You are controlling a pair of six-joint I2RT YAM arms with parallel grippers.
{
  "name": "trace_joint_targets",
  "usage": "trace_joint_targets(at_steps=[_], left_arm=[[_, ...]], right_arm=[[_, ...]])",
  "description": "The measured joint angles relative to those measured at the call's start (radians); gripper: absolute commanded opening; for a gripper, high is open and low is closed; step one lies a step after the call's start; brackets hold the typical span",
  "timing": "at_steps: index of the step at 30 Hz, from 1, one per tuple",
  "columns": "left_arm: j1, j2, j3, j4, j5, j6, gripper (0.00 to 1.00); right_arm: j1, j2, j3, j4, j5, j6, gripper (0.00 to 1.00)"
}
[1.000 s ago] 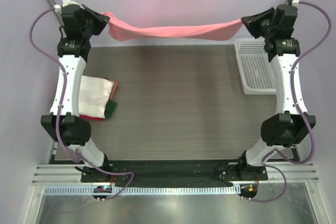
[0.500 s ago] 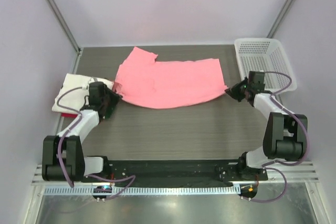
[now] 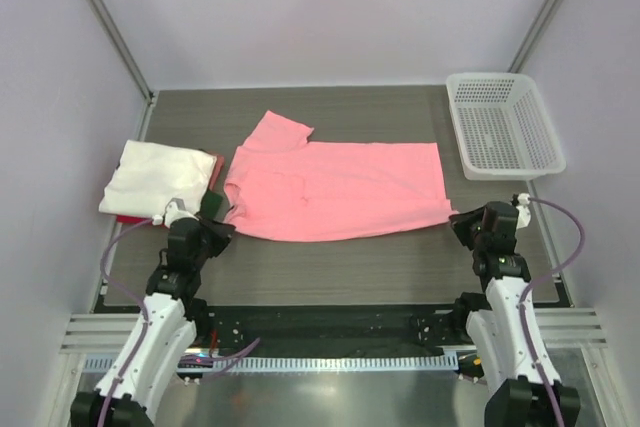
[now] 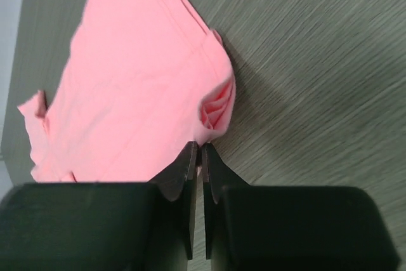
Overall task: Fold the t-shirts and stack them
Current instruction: Fold the tshirt
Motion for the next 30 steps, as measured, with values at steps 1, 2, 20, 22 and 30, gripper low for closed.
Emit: trace_joint_targets(at_steps=[1, 2, 20, 22, 30], left_arm=[[-0.002, -0.048, 0.001, -0.041, -0.017, -0.004, 0.23], [-0.002, -0.115, 0.005, -0.097, -0.046, -0.011, 0.27], [-0.003, 0.079, 0.355, -0.338, -0.151, 0.078, 1.00], [-0.004, 0.215, 0.439, -0.312, -0.127, 0.119, 1.00], [0.007, 0.695, 0.764, -0.229, -0.072, 0.199, 0.99]], right_arm=[[0.000, -0.056, 0.000, -0.034, 0.027, 0.003, 0.20], [0.000, -0.106, 0.000, -0.066, 0.053, 0.009, 0.24], [0.008, 0.164, 0.303, -0.153, 0.033, -0.206, 0.47], [0.025, 0.281, 0.368, -0.119, 0.006, -0.244, 0.44], [0.153, 0.616, 0.597, -0.076, 0.062, -0.345, 0.43]])
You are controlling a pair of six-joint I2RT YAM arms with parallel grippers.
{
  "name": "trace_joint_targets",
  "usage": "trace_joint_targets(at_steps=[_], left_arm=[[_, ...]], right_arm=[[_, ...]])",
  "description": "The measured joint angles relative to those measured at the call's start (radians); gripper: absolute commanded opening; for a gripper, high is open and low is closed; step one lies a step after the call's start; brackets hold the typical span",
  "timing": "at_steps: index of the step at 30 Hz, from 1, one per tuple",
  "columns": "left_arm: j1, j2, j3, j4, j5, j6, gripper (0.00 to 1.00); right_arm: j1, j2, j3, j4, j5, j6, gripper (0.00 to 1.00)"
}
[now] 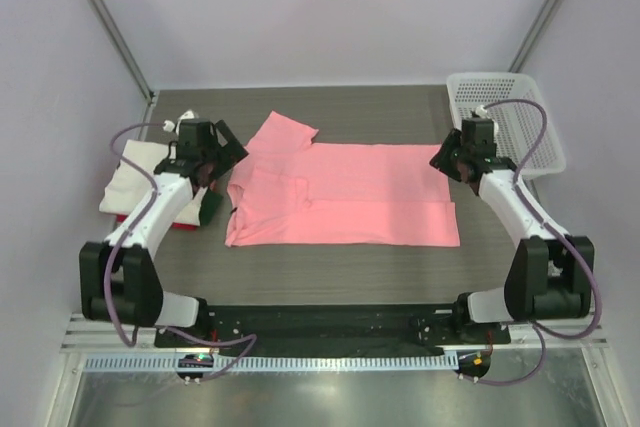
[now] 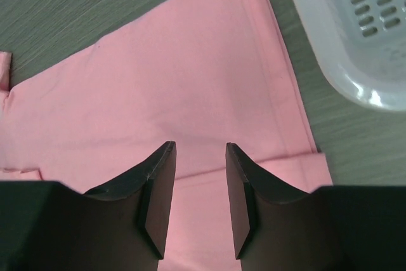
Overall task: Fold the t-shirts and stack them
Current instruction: Fold the tshirt
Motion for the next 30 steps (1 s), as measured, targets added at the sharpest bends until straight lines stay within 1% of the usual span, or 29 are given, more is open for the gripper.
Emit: trace_joint_targets(at_steps=[5, 7, 8, 9, 11, 14, 15, 19, 22, 30], left_arm=[[0.013, 0.240, 0.153, 0.079, 0.072, 0.000, 1.00], [0.013, 0.328, 0.218, 0.094, 0.084, 0.001, 1.00], [0.013, 0.367, 0.255, 0.095, 0.089, 0.003, 0.98], [0.013, 0.426, 0.314, 0.093, 0.097, 0.005, 0.97], [0.013, 0.524, 0.416, 0.103, 0.110, 0.011, 0.95], [0.013, 0.682, 0.594, 0.100, 0.119, 0.032, 0.92], [0.013, 0.715, 0.628, 0.105, 0.119, 0.036, 0.91], [0.013, 0.885, 0.841, 0.048, 0.123, 0.062, 0.88], [0.013, 0.984, 0.967, 0.022, 0.126, 0.081, 0.89], [0.013, 1.162, 1.188, -0.071, 0.147, 0.099, 0.87]], right_arm=[[0.051, 0.222, 0.166, 0.018, 0.089, -0.039, 0.45], [0.051, 0.296, 0.220, 0.018, 0.123, -0.050, 0.47], [0.051, 0.325, 0.242, 0.019, 0.138, -0.055, 0.48], [0.051, 0.362, 0.270, 0.018, 0.153, -0.062, 0.51], [0.050, 0.426, 0.320, 0.018, 0.180, -0.074, 0.53], [0.050, 0.510, 0.385, 0.016, 0.213, -0.089, 0.53], [0.050, 0.537, 0.408, 0.017, 0.224, -0.094, 0.53], [0.050, 0.637, 0.480, 0.015, 0.261, -0.102, 0.53], [0.053, 0.695, 0.515, 0.011, 0.282, -0.105, 0.54], [0.072, 0.826, 0.634, -0.001, 0.320, -0.120, 0.54]])
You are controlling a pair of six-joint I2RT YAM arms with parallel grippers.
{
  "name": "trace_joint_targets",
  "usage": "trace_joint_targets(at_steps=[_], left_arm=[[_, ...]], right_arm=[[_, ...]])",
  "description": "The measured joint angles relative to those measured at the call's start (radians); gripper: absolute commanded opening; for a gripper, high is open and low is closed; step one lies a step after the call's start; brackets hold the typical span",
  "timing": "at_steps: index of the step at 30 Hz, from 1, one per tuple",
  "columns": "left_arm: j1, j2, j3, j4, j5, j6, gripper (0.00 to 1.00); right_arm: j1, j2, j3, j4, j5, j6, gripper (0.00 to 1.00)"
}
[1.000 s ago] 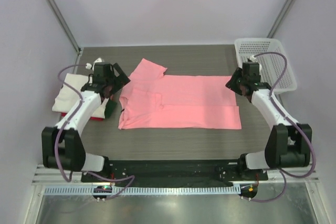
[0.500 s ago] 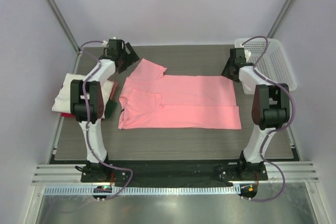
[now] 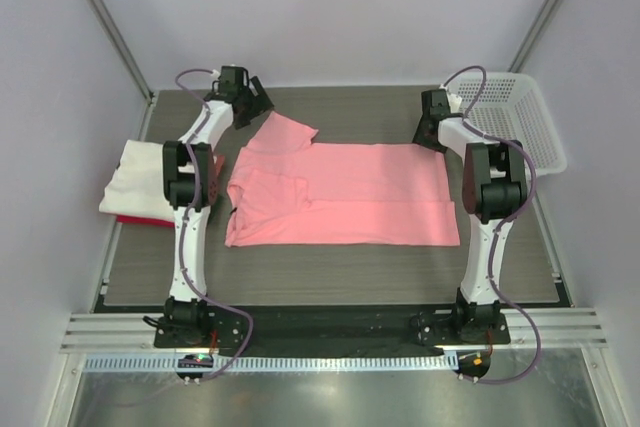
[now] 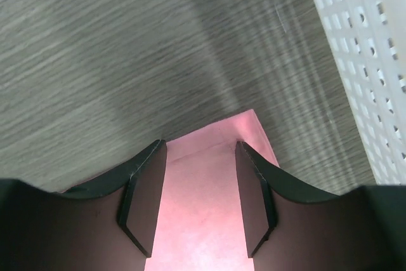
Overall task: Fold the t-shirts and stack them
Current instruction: Fold the tshirt
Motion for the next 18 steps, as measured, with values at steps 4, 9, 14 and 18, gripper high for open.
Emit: trace_joint_targets(at_steps=[4, 9, 14, 18], left_arm=[[-0.001, 0.059, 0.070, -0.017, 0.029, 0.007, 0.87], [-0.008, 0.079, 0.101, -0.034, 0.050, 0.025, 0.87], [-0.017, 0.097, 0.132, -0.045, 0.071, 0.046, 0.81], [-0.026, 0.116, 0.161, -0.063, 0.082, 0.069, 0.71]], right_arm=[[0.003, 0.011, 0.018, -0.009, 0.027, 0.001, 0.54], [0.004, 0.011, 0.019, -0.020, 0.041, 0.001, 0.35], [-0.002, 0.013, 0.022, -0.026, 0.047, 0.006, 0.31], [-0.003, 0.013, 0.022, -0.026, 0.047, 0.006, 0.30]])
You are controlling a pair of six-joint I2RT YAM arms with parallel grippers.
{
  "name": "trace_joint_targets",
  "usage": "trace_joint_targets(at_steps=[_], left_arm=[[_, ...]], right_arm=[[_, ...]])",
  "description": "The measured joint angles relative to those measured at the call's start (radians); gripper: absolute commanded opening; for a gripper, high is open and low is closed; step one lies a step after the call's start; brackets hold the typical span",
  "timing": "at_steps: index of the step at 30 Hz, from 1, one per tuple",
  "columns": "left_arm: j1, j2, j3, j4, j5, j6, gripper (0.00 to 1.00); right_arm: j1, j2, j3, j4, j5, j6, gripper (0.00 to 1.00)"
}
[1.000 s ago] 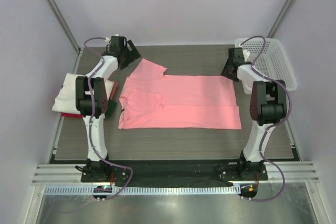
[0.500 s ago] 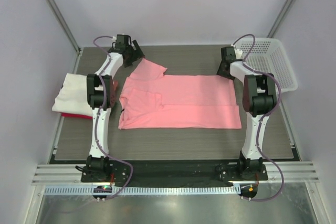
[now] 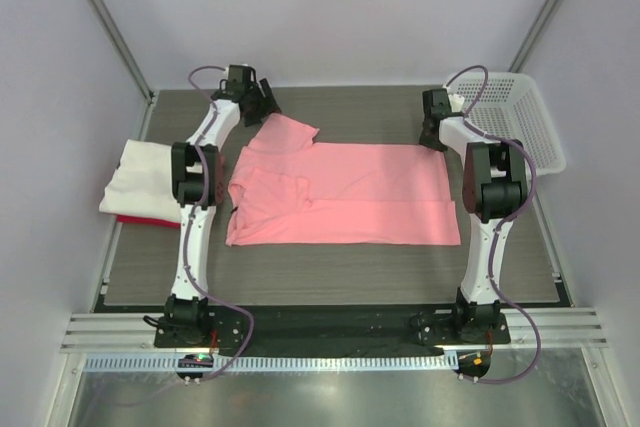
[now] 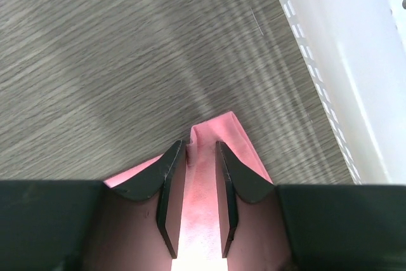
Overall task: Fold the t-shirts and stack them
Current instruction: Fold the tshirt
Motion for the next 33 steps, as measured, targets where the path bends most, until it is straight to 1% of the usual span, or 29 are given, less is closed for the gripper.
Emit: trace_joint_targets(at_steps=[3, 4, 6, 8, 9, 10, 12, 13, 16, 19, 21, 22, 23, 25, 27, 30, 33], left_arm=[[-0.007, 0.009, 0.016, -0.015, 0.009, 0.016, 0.66], [-0.010, 0.013, 0.025, -0.020, 0.012, 0.019, 0.61], [-0.015, 0.024, 0.040, -0.030, 0.016, 0.024, 0.58], [-0.019, 0.039, 0.063, -0.035, 0.022, 0.026, 0.50], [-0.021, 0.048, 0.077, -0.039, 0.024, 0.026, 0.45], [-0.022, 0.058, 0.090, -0.040, 0.028, 0.024, 0.38], [-0.023, 0.074, 0.109, -0.042, 0.030, 0.016, 0.29], [-0.023, 0.077, 0.111, -0.040, 0.030, 0.014, 0.15], [-0.023, 0.081, 0.111, -0.040, 0.032, 0.004, 0.00], [-0.021, 0.083, 0.096, -0.019, 0.042, -0.010, 0.00], [-0.018, 0.079, 0.075, 0.018, 0.050, -0.015, 0.00], [-0.014, 0.063, 0.037, 0.049, 0.052, -0.018, 0.00], [-0.011, 0.037, -0.015, 0.080, 0.052, -0.019, 0.00], [-0.002, -0.028, -0.136, 0.131, 0.050, -0.022, 0.00], [0.016, -0.102, -0.269, 0.182, 0.048, -0.033, 0.00], [0.058, -0.175, -0.399, 0.224, 0.045, -0.041, 0.00], [0.101, -0.193, -0.436, 0.252, 0.044, -0.042, 0.00]], right_arm=[[0.000, 0.000, 0.000, 0.000, -0.002, 0.000, 0.30], [0.000, 0.000, 0.000, 0.000, -0.003, 0.000, 0.30], [-0.001, 0.000, 0.000, 0.000, -0.006, 0.000, 0.30], [-0.002, 0.000, 0.000, 0.000, -0.009, 0.000, 0.30], [-0.002, 0.000, 0.000, 0.000, -0.010, 0.001, 0.29], [-0.002, 0.000, 0.000, 0.000, -0.010, 0.001, 0.30], [-0.002, 0.000, 0.000, 0.000, -0.011, 0.001, 0.29], [-0.002, 0.000, 0.000, 0.000, -0.011, 0.001, 0.29], [-0.002, 0.000, 0.000, 0.000, -0.013, 0.001, 0.29], [-0.002, 0.000, 0.000, 0.000, -0.017, 0.001, 0.29], [-0.002, 0.000, 0.000, 0.000, -0.019, 0.001, 0.32], [-0.002, 0.000, 0.000, 0.001, -0.020, 0.001, 0.43], [-0.001, 0.000, 0.000, 0.002, -0.024, 0.003, 0.50], [0.005, -0.002, 0.000, 0.002, -0.031, 0.002, 0.61], [0.014, -0.002, 0.000, 0.001, -0.037, 0.002, 0.62], [0.020, -0.003, 0.000, 0.001, -0.040, 0.006, 0.62], [0.019, -0.003, 0.003, -0.001, -0.045, 0.014, 0.62]])
